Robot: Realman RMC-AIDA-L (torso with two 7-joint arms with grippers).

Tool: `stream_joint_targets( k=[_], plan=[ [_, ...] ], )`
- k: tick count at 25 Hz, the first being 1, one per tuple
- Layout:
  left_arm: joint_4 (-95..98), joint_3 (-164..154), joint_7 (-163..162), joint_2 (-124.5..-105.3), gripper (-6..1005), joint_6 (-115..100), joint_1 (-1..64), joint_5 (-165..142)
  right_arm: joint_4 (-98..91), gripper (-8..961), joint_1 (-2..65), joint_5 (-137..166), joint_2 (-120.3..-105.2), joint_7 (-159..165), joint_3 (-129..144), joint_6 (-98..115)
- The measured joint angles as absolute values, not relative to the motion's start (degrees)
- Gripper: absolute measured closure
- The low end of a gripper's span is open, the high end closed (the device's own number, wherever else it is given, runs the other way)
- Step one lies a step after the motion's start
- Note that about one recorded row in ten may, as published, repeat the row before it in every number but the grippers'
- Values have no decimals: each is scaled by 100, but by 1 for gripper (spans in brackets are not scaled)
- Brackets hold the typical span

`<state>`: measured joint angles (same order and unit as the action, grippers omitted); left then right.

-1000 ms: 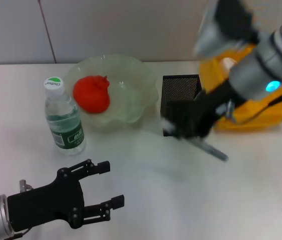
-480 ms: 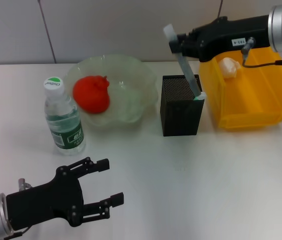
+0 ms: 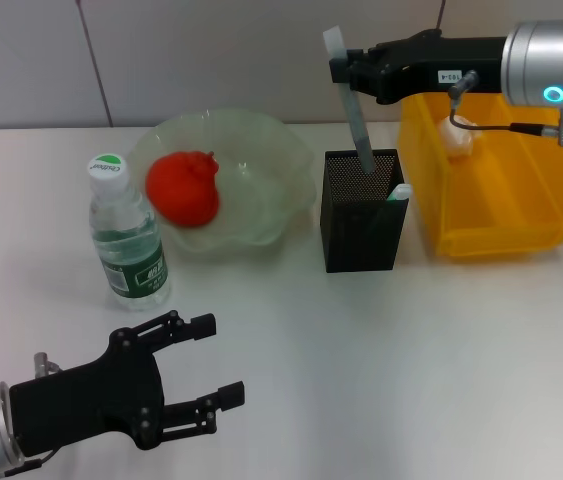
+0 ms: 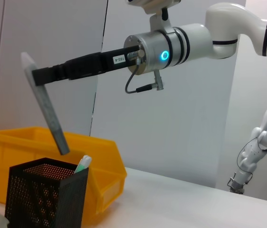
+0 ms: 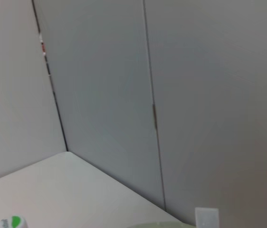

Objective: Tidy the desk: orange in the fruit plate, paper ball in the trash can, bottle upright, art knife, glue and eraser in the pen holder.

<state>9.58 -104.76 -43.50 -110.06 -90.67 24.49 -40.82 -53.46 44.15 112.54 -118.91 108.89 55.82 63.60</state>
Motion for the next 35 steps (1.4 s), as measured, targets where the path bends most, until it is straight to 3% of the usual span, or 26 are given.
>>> stream_joint_targets(
  k=[15, 31, 35],
  plan=[
    [976, -10476, -4359, -10909, 158, -9132, 2488, -4119, -4474, 813, 4653, 11299, -11891, 10591, 5709, 5653],
    [975, -10477, -4335, -10866, 158, -9140, 2447, -4094, -4744, 799, 4291, 11289, -11888, 10638, 6030, 5693],
    [975, -10477, -4336, -10860, 158, -9141, 2444, -4085, -4788, 631, 4263, 11275, -11891, 10642, 6029, 5706]
  ],
)
